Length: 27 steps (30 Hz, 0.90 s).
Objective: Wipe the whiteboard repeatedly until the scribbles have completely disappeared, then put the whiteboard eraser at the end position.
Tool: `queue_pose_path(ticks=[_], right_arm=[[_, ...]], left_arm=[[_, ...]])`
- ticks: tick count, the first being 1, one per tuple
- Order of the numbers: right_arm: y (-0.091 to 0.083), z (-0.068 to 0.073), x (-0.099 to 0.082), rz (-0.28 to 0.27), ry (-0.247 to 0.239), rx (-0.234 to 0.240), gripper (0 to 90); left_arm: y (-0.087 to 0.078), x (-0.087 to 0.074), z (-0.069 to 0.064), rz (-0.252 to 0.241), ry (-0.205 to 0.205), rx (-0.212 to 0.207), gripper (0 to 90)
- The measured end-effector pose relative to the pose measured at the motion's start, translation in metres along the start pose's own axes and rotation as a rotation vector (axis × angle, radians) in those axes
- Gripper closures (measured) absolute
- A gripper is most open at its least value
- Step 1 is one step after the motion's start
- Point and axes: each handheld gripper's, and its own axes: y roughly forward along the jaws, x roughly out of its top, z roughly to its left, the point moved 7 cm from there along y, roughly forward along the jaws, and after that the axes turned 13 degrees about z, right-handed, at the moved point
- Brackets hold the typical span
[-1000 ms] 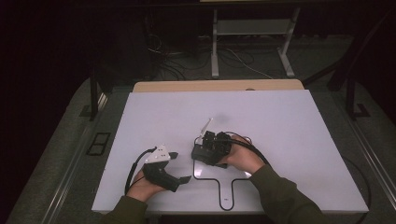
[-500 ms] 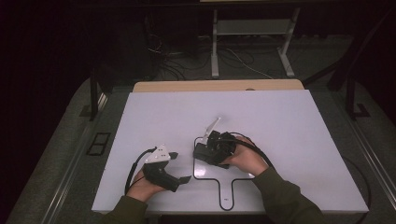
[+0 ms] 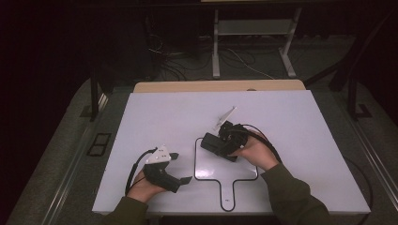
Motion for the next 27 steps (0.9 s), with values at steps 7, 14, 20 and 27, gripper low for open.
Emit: queue_pose_path(ticks=[7, 14, 20, 27], right_arm=[[-0.017, -0.018, 0.0, -0.04, 0.054, 0.011, 38.8], [-0.03, -0.04, 0.0, -0.07, 0.107, 0.008, 38.8], [-0.034, -0.061, -0.001, -0.072, 0.159, -0.013, 38.8], [-0.033, -0.088, 0.002, -0.061, 0.217, -0.039, 38.7]], left_arm=[[0.0, 0.001, 0.0, -0.004, -0.001, 0.002, 0.0], [0.0, 0.0, 0.001, -0.005, -0.006, -0.001, 0.0], [0.0, 0.001, 0.001, -0.002, 0.0, 0.0, 0.0], [-0.001, 0.001, 0.001, -0.012, -0.01, -0.003, 0.0]])
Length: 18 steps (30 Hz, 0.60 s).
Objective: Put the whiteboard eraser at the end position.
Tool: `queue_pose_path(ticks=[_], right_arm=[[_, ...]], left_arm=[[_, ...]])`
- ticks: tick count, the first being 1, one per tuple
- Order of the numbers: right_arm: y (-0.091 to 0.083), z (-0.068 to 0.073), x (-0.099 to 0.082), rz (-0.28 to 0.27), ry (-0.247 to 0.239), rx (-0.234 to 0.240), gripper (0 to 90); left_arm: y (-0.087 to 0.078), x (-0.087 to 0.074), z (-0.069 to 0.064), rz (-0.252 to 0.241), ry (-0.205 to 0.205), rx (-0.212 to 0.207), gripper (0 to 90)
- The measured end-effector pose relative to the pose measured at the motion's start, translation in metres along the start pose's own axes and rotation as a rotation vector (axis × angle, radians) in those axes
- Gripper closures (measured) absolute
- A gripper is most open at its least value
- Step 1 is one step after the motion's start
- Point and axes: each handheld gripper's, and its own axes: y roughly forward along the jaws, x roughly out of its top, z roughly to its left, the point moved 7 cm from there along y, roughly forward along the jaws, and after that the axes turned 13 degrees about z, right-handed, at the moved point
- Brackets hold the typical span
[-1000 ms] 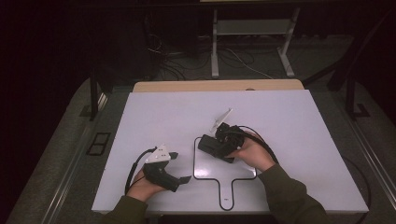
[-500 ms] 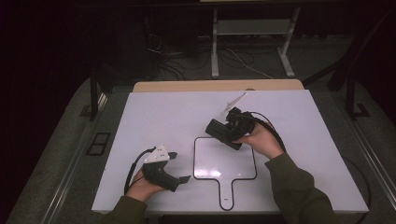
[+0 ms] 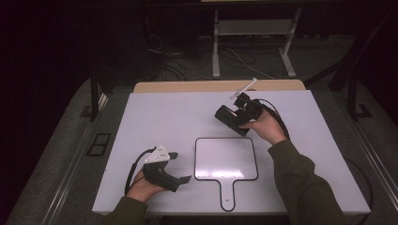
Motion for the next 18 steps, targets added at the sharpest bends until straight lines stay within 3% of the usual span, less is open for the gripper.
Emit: queue_pose_path(ticks=[8, 18], right_arm=[[0.01, -0.021, 0.018, -0.007, 0.038, -0.007, 38.7], [0.043, -0.04, 0.032, 0.014, 0.078, -0.028, 38.6]], left_arm=[[-0.001, 0.0, 0.001, 0.004, 0.008, 0.001, 0.0], [-0.002, 0.0, 0.001, -0.005, 0.006, 0.002, 0.0]])
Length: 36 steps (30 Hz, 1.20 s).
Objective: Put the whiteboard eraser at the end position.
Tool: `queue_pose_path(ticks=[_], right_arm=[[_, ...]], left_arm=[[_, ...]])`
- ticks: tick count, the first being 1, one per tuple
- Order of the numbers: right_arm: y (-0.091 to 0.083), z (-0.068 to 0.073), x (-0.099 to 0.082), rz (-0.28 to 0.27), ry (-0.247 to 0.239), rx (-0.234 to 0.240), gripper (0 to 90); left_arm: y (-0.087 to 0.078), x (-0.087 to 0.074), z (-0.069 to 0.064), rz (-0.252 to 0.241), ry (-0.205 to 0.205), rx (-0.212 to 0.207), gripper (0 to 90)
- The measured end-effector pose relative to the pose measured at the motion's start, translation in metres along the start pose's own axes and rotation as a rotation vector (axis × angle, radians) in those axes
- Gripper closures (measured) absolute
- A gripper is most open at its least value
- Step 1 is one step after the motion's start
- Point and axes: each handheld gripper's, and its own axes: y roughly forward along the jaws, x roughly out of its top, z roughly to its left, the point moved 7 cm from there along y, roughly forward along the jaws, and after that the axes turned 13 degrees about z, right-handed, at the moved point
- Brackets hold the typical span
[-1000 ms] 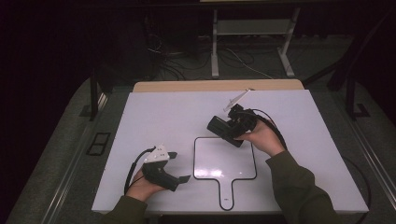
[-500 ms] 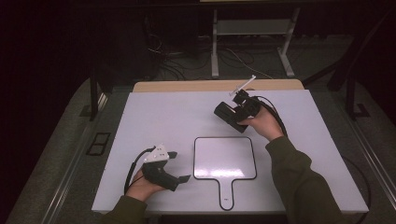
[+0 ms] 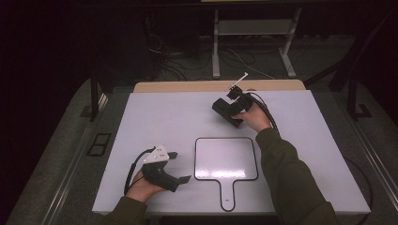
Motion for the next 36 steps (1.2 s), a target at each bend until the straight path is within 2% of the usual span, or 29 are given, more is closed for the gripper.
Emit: queue_pose_path(ticks=[5, 7, 10, 12, 23, 31, 36], right_arm=[[0.015, -0.005, 0.004, 0.02, 0.007, -0.003, 38.6], [0.018, -0.007, 0.006, 0.021, -0.003, -0.025, 38.5], [0.022, -0.01, 0.007, 0.026, 0.003, -0.031, 38.6], [0.024, -0.009, 0.008, 0.02, 0.002, -0.018, 38.5], [0.039, -0.007, 0.008, 0.034, -0.01, -0.037, 38.4], [0.035, -0.007, 0.008, 0.01, 0.002, -0.031, 38.5], [0.024, -0.007, 0.009, -0.023, 0.009, -0.034, 35.1]], left_arm=[[0.001, 0.0, 0.001, 0.006, 0.007, 0.007, 0.0], [0.002, -0.001, 0.002, 0.013, 0.015, 0.02, 0.0], [0.002, -0.001, 0.003, 0.016, 0.015, 0.023, 0.0], [0.001, -0.001, 0.003, 0.012, 0.009, 0.022, 0.0], [0.0, -0.002, 0.005, 0.004, 0.004, 0.027, 0.0], [0.0, -0.002, 0.005, 0.0, -0.006, 0.021, 0.0], [0.0, -0.002, 0.005, 0.001, -0.008, 0.018, 0.0]])
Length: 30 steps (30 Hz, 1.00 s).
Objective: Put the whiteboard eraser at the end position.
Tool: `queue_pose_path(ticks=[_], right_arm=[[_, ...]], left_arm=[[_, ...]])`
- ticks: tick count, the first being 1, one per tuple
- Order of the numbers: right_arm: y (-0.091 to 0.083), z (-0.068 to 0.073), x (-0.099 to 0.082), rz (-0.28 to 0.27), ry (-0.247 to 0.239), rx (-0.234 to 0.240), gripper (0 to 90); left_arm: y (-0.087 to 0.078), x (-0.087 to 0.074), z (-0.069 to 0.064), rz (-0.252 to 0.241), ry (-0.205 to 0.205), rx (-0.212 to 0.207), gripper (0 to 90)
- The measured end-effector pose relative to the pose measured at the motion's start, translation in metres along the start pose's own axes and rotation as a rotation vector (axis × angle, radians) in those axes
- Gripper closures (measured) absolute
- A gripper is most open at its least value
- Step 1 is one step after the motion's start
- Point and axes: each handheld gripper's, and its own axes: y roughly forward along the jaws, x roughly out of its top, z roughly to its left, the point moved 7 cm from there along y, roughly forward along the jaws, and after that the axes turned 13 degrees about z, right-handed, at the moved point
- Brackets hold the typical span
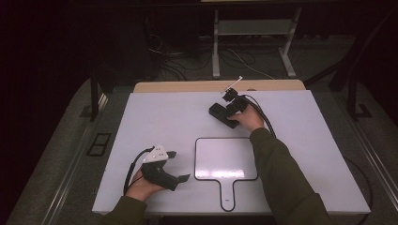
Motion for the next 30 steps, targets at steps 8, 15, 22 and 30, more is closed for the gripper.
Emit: queue_pose_path(ticks=[8, 15, 22, 30], right_arm=[[-0.019, 0.002, 0.001, -0.056, 0.018, 0.042, 31.1], [-0.035, 0.007, -0.004, -0.115, 0.013, 0.079, 31.2], [-0.046, 0.011, -0.015, -0.141, 0.01, 0.054, 26.0], [-0.061, 0.017, -0.028, -0.198, 0.006, -0.014, 13.2]], left_arm=[[0.001, 0.002, 0.001, -0.009, -0.011, -0.003, 0.0], [0.001, 0.001, 0.001, -0.002, -0.008, 0.0, 0.0], [0.001, 0.001, 0.0, 0.002, -0.004, 0.0, 0.0], [0.001, 0.001, 0.0, 0.0, -0.009, -0.001, 0.0]])
